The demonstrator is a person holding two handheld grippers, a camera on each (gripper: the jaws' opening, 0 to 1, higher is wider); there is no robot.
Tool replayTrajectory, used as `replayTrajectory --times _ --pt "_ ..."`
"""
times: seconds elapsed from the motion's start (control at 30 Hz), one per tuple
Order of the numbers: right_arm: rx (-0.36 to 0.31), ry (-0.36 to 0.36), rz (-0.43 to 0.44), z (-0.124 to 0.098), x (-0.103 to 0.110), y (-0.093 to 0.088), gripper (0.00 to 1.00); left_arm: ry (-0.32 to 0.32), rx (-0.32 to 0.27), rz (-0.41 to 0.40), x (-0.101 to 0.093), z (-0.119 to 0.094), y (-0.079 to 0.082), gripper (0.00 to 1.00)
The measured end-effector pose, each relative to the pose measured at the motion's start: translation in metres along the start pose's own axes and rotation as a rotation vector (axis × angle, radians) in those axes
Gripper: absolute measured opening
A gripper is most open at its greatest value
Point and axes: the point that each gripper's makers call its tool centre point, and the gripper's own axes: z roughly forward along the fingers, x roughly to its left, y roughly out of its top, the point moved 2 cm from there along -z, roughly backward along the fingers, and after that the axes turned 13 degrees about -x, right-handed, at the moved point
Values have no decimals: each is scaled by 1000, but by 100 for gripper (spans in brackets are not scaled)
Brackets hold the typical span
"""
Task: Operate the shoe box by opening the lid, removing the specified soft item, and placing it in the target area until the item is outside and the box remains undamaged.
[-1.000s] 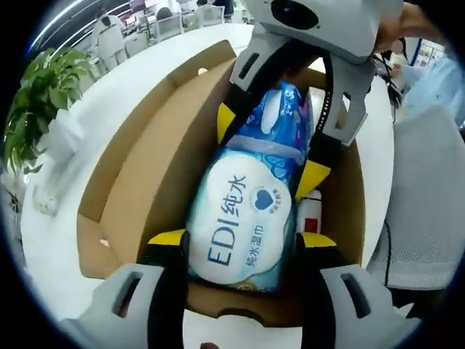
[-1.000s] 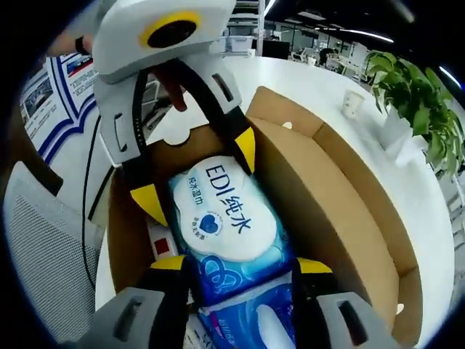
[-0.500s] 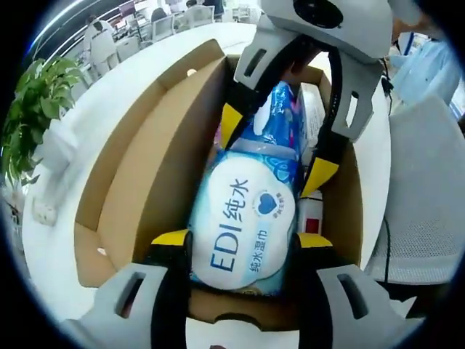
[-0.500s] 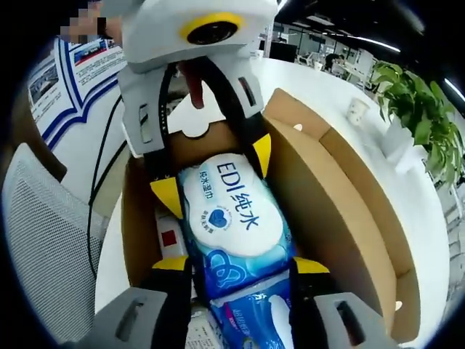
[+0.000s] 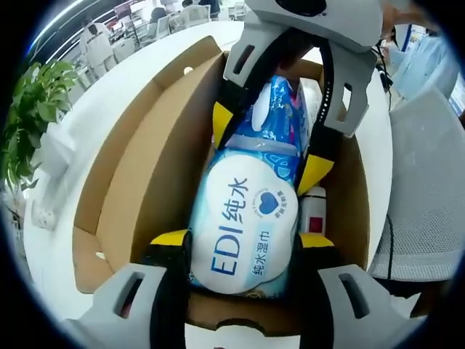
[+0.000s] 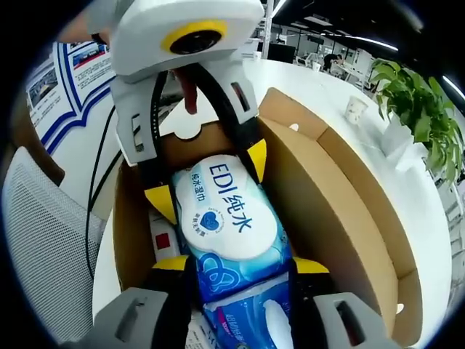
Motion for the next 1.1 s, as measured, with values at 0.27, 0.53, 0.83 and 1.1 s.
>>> replayTrajectory --times 0.27,0.53,0.83,1.1 --pt "6 41 -92 10 2 13 53 -22 18 34 0 -3 -2 55" --pt "47 118 -102 24 3 7 65 -39 56 63 2 -2 -8 58" --pt "140 152 -229 29 -2 -7 62 -60 88 137 -2 10 -8 60" --pt "135 188 -238 32 -1 -9 62 -85 102 164 -2 15 -9 61"
